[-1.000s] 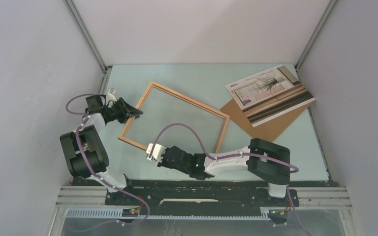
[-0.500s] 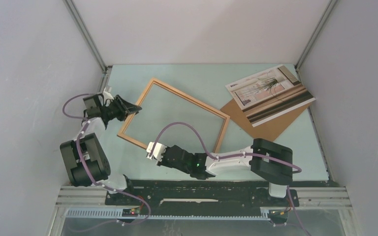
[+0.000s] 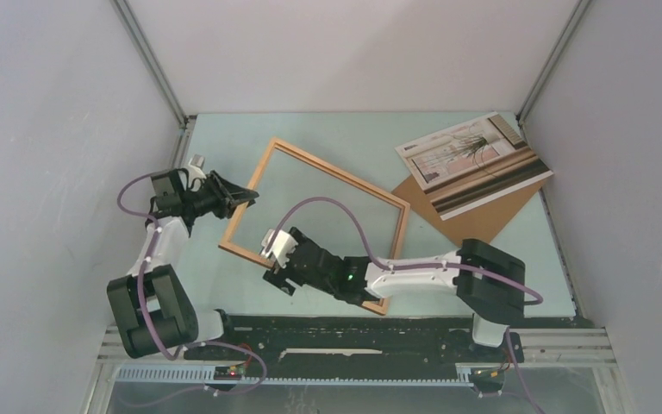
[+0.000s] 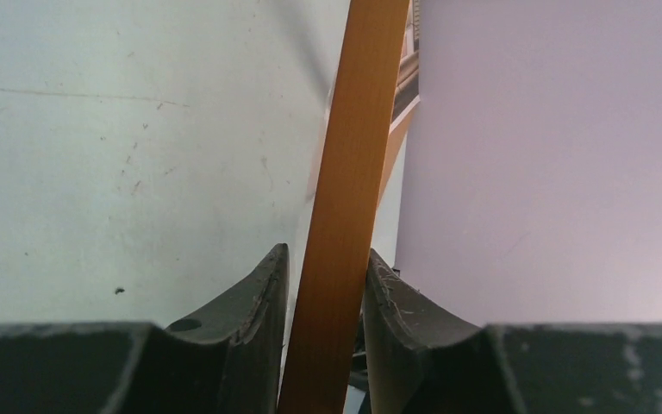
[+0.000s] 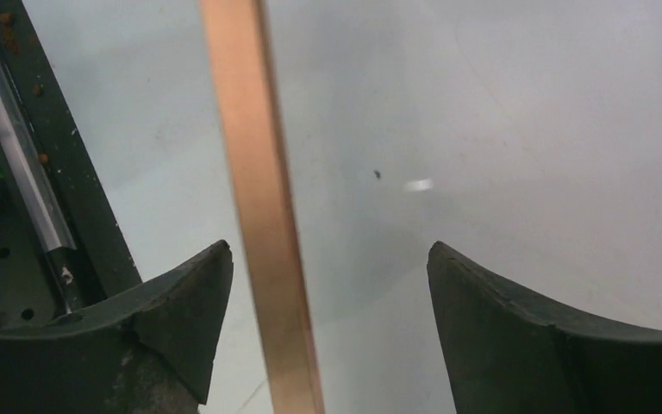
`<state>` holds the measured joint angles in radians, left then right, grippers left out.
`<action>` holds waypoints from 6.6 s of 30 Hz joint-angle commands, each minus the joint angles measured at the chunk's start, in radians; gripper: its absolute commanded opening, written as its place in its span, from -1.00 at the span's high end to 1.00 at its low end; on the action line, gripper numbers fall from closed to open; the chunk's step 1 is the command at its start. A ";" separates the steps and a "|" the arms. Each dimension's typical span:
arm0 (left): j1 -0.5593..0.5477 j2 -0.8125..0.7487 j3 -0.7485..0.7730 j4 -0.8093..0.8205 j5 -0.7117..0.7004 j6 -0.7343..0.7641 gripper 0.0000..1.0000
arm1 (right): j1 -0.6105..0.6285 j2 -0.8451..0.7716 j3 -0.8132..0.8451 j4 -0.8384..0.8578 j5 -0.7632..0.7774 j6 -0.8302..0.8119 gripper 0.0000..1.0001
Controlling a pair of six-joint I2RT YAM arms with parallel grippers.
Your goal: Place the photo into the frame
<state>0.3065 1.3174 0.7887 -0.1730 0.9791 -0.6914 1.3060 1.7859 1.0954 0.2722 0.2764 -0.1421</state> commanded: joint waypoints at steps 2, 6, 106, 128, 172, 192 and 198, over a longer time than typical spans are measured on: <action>-0.013 -0.055 -0.016 -0.088 0.032 -0.045 0.88 | -0.026 -0.191 0.050 -0.295 0.005 0.211 -0.80; -0.012 -0.068 -0.034 -0.088 0.036 -0.044 0.94 | -0.070 -0.323 0.050 -0.479 -0.045 0.351 -0.81; -0.024 0.008 0.002 -0.223 -0.357 0.280 0.64 | -1.129 -0.073 -0.547 0.500 -1.237 1.279 1.00; -0.025 0.022 0.019 -0.352 -0.535 0.338 -0.87 | -1.105 -0.166 -0.414 0.077 -1.172 1.086 1.00; -0.023 0.133 0.042 -0.330 -0.433 0.322 -0.75 | -1.054 -0.015 -0.511 0.422 -1.153 1.452 1.00; -0.022 0.131 0.037 -0.329 -0.431 0.322 -0.84 | -1.018 0.012 -0.509 0.438 -1.191 1.425 1.00; -0.022 0.129 0.034 -0.326 -0.429 0.321 -0.86 | -1.017 0.005 -0.509 0.412 -1.171 1.404 1.00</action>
<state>0.2863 1.4612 0.8169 -0.5220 0.5289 -0.3836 0.2775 1.8019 0.5838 0.6827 -0.8906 1.2827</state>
